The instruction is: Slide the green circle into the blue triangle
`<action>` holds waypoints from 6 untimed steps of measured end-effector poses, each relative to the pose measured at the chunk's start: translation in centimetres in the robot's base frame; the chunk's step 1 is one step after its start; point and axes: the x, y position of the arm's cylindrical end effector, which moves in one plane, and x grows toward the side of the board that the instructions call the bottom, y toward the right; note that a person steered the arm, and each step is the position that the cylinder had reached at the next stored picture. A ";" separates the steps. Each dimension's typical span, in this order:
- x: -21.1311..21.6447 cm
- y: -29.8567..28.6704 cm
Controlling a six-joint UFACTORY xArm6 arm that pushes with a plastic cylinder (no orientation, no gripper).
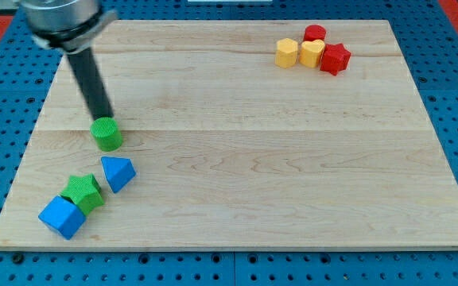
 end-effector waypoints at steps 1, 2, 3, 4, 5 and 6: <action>5.1 -0.6; 2.6 -1.2; -0.4 0.6; 0.4 5.8; 3.9 5.8; 4.8 5.2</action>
